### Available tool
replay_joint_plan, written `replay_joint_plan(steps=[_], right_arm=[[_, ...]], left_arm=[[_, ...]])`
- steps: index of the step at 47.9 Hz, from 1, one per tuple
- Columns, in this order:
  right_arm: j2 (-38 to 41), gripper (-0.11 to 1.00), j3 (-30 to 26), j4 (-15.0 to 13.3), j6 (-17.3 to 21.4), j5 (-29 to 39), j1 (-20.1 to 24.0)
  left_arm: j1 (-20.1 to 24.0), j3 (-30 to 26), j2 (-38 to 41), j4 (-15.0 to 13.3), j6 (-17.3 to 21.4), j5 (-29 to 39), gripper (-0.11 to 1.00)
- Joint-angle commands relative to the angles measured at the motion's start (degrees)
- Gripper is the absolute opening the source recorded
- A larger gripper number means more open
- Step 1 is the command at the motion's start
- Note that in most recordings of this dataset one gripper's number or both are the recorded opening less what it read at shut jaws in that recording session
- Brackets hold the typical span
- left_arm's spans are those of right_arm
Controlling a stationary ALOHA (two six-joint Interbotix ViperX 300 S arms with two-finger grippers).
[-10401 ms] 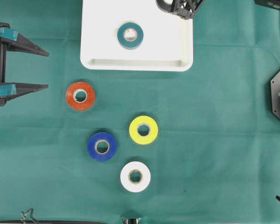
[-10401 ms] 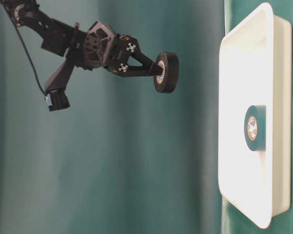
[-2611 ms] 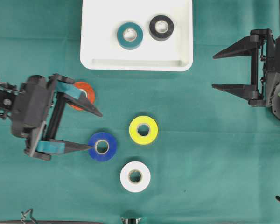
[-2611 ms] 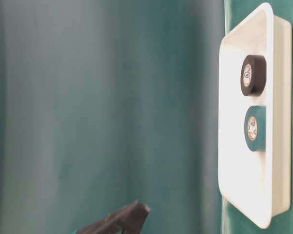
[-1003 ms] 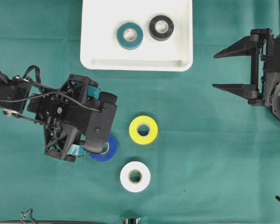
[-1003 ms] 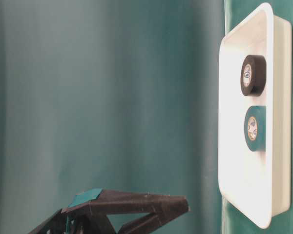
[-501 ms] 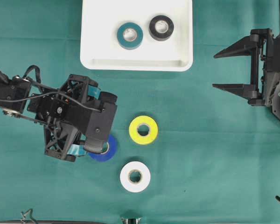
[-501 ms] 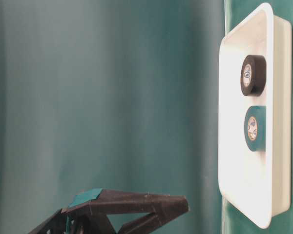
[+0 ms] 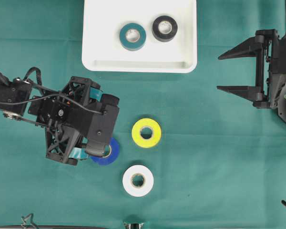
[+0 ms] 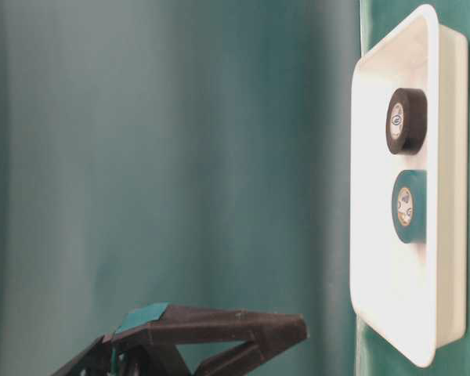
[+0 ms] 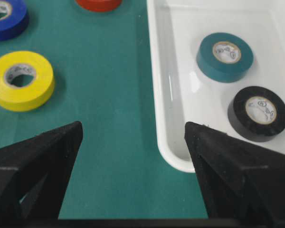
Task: Pick up the tape from a random location and place it into the white case.
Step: 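Lower the left gripper into the blue roll's hole and close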
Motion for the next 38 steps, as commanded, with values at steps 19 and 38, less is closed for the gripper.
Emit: replay_joint_plan(steps=[19, 38], right_arm=[[0.26, 0.87, -1.58, 0.00, -0.09, -0.26, 0.09], [0.62, 0.87, -1.58, -0.18, -0.09, -0.26, 0.09]], left_arm=[[0.09, 5.01, 2.64, 0.09, 0.18, -9.49, 0.98], [0.18, 7.82, 9.40, 0.09, 0.44, -16.26, 0.98]])
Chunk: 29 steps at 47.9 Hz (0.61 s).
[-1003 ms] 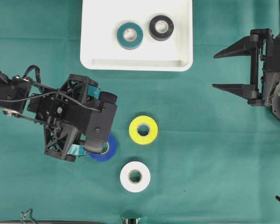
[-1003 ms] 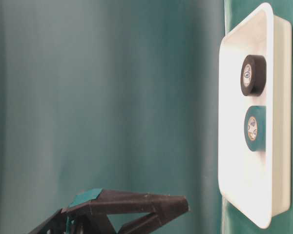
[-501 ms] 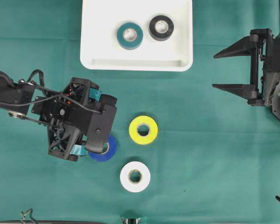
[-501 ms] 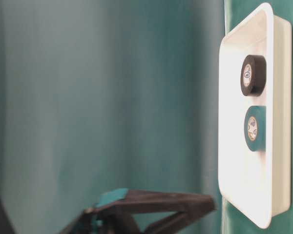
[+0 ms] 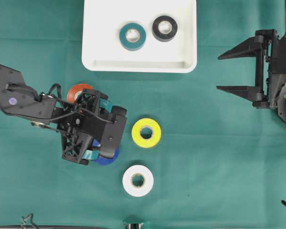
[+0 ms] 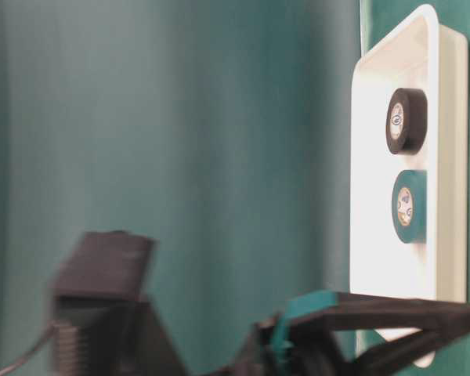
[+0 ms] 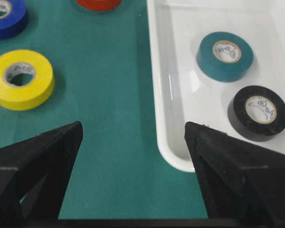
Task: Pick up the tape from a random location and place it into the white case.
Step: 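Lower the left gripper into the blue roll's hole and close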
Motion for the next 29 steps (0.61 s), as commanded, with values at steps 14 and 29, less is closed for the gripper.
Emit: replay_joint_plan(steps=[14, 29], right_arm=[[0.35, 0.87, -1.49, -0.09, -0.09, -0.18, 0.09], [0.35, 0.87, -1.58, 0.00, 0.00, -0.35, 0.09]], left_arm=[[0.00, 3.25, 3.60, 0.18, 0.09, -8.00, 0.98], [0.00, 3.08, 9.32, 0.18, 0.18, -11.87, 0.98]])
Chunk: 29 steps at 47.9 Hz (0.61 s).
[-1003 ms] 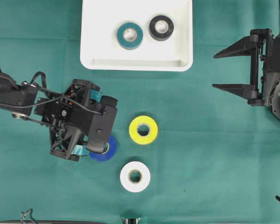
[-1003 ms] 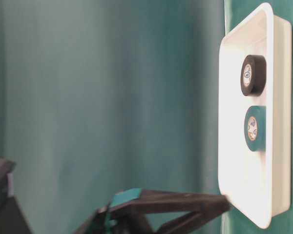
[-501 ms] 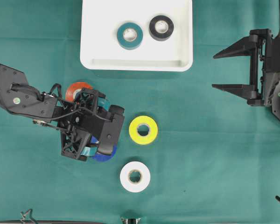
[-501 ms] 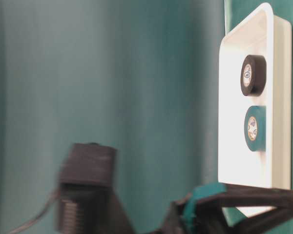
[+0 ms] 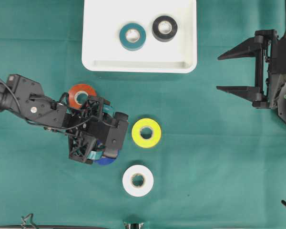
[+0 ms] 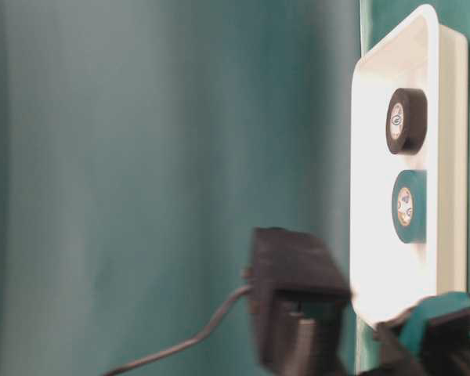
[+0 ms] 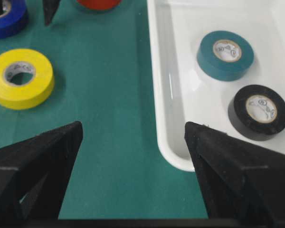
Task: Pick up the tape from a random location and place it into the white case.
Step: 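Lower the left gripper into the blue roll's hole and close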
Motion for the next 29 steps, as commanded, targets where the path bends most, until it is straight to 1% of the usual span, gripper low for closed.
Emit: replay_joint_plan(steps=[1, 13, 16, 18, 20, 22, 29], right_arm=[[0.18, 0.87, -1.67, -0.09, 0.00, -0.35, 0.09], [0.26, 0.87, -1.67, -0.09, 0.00, -0.26, 0.18], [0.26, 0.87, -1.67, 0.00, 0.00, -0.18, 0.09], [0.26, 0.87, -1.67, 0.00, 0.00, -0.26, 0.09], [0.26, 0.87, -1.67, 0.00, 0.00, -0.18, 0.09], [0.26, 0.87, -1.67, -0.09, 0.00, -0.18, 0.09], [0.35, 0.87, -1.67, 0.00, 0.00, -0.26, 0.09]], left_arm=[[0.09, -0.70, 0.53, 0.18, 0.18, -0.53, 0.98], [0.09, -0.53, 1.14, 0.18, 0.18, -0.53, 0.98], [0.09, -0.53, 1.05, 0.18, 0.18, -0.35, 0.96], [0.09, -0.62, 1.05, 0.18, 0.18, -0.26, 0.93], [0.00, -0.79, 0.97, 0.18, 0.09, -0.18, 0.87], [0.00, -0.97, 0.79, 0.09, 0.09, -0.09, 0.78], [0.09, -1.41, -0.53, 0.09, 0.09, 0.00, 0.38]])
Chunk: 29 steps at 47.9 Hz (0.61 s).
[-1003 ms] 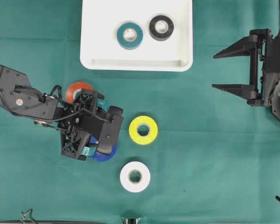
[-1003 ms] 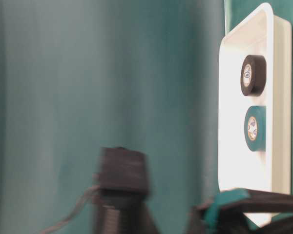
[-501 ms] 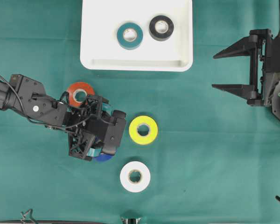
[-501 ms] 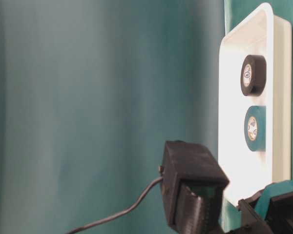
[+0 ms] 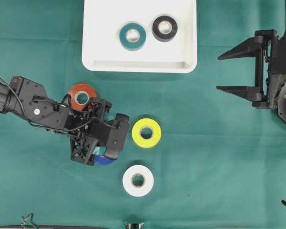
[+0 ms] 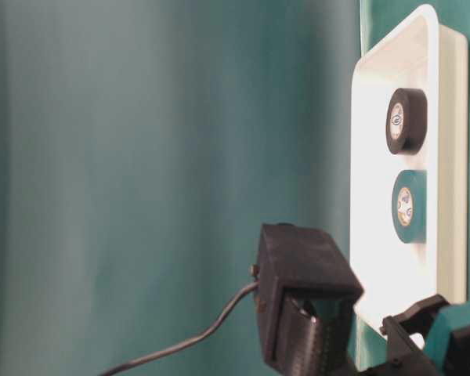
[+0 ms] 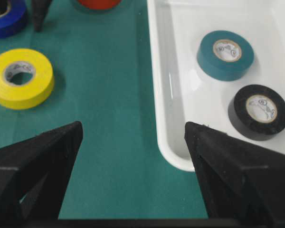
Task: Pick up the tape from a random location and place it into the white case.
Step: 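Lower the left gripper into the blue roll's hole and close, then lift the blue roll and carry it up toward the tray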
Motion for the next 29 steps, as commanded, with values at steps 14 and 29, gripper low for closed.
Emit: replay_joint_plan(steps=[14, 29], right_arm=[[0.44, 0.87, -1.67, -0.09, 0.00, -0.44, 0.09], [0.62, 0.87, -1.76, 0.00, 0.00, -0.26, 0.09]], left_arm=[[0.18, -0.62, -3.69, 0.00, -0.18, 0.79, 0.25], [0.09, -1.41, -5.27, -0.18, -0.53, 4.04, 0.25]])
